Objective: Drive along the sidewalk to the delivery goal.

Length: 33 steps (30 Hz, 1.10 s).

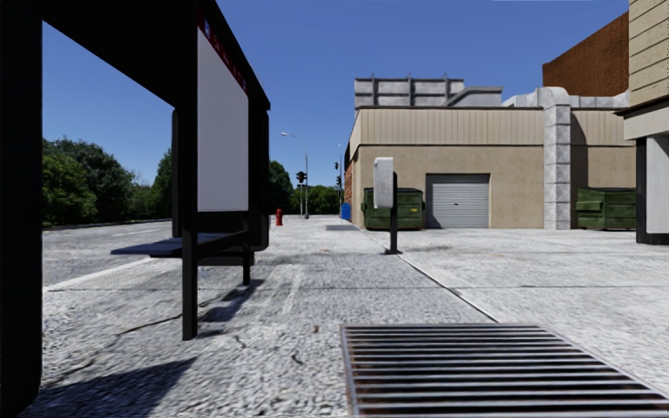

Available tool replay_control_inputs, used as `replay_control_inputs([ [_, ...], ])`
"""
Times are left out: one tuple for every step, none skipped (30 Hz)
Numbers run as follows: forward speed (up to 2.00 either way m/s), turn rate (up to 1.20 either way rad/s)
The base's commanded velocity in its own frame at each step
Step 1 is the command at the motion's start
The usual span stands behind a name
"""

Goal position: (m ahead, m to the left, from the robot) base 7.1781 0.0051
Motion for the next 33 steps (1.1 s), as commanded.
replay_control_inputs([
  [2.0, 0.0],
  [2.0, 0.0],
  [2.0, 0.0],
  [2.0, 0.0],
  [2.0, 0.0],
  [2.0, 0.0],
  [2.0, 0.0],
  [2.0, 0.0],
  [2.0, 0.0],
  [2.0, 0.0],
  [2.0, 0.0],
  [2.0, 0.0],
  [2.0, 0.0],
  [2.0, 0.0],
  [2.0, 0.0],
  [2.0, 0.0],
  [2.0, 0.0],
  [2.0, 0.0],
  [2.0, 0.0],
  [2.0, 0.0],
  [2.0, 0.0],
  [2.0, 0.0],
  [2.0, 0.0],
  [2.0, 0.0],
  [2.0, 0.0],
  [2.0, 0.0],
  [2.0, 0.0],
  [2.0, 0.0],
  [2.0, 0.0],
  [2.0, 0.0],
  [2.0, 0.04],
  [2.0, 0.1],
  [2.0, 0.1],
])
